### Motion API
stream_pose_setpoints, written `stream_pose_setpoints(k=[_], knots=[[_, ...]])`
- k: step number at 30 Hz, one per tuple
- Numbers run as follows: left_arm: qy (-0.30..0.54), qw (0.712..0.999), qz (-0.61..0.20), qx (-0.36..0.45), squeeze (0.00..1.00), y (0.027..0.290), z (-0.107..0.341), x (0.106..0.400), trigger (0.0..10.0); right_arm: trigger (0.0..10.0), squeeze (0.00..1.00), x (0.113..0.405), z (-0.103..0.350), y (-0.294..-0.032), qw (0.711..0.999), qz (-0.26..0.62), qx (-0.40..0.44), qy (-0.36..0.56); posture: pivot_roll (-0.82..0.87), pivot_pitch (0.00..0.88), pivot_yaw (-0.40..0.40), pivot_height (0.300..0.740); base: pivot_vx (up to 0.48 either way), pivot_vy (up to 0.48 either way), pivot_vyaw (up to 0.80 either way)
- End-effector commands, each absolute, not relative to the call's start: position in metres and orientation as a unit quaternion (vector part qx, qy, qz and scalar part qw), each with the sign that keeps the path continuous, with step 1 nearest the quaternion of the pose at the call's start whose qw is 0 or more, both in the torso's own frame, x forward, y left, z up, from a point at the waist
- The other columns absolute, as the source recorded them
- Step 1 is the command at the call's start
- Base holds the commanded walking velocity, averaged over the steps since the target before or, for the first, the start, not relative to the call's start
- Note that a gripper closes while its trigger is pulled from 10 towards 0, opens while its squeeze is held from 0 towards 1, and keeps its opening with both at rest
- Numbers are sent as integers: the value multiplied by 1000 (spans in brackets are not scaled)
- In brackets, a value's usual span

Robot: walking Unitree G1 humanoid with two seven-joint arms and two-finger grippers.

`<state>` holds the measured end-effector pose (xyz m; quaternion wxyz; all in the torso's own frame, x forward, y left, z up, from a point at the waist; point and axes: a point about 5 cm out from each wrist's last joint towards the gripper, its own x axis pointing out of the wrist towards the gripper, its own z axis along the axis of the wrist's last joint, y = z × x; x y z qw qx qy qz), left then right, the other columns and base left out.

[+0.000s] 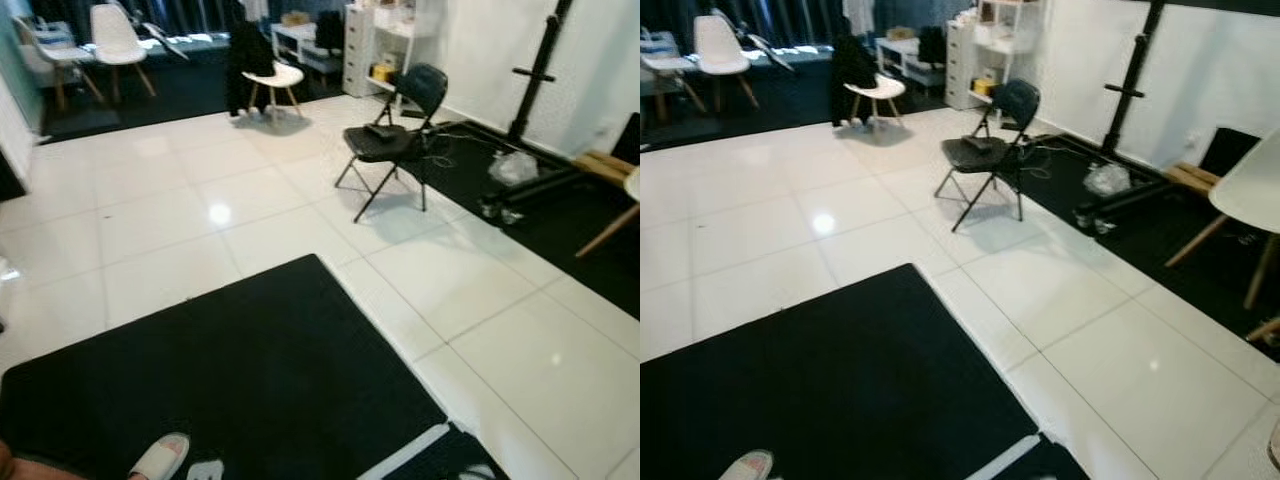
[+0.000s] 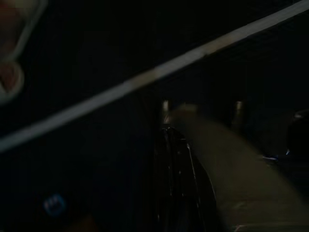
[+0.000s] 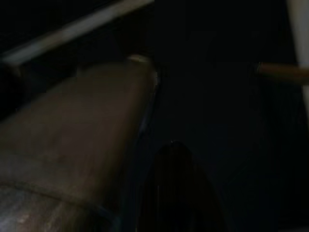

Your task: Restocking fridge

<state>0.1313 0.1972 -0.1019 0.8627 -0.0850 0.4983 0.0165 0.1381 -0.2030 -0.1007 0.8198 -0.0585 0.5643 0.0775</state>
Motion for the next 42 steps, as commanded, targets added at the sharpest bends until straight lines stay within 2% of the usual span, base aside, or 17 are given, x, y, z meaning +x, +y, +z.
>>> stream_pose_setpoints(k=[1,6,19,32,39,42], knots=[[499,862,14,-84,0,195,-102,132,10000,10000,0,136,-101,-207,817,71,-63,569,-52,0,36,740,356,0,-750],[500,862,13,-84,0,195,-102,131,10000,10000,0,136,-101,-208,817,70,-63,569,-51,0,36,740,356,0,-750],[500,862,12,-82,0,195,-102,132,10000,10000,0,135,-101,-208,817,70,-63,568,-49,0,34,740,358,0,0],[501,861,12,-82,0,195,-102,131,10000,10000,0,135,-101,-208,817,70,-62,570,-49,0,35,740,357,0,-613],[502,861,12,-81,0,196,-102,130,10000,10000,0,136,-101,-208,817,71,-62,568,-49,0,34,740,357,0,0],[502,861,13,-81,0,196,-103,130,10000,10000,0,136,-101,-208,816,74,-64,570,-49,0,34,740,358,0,-710]])
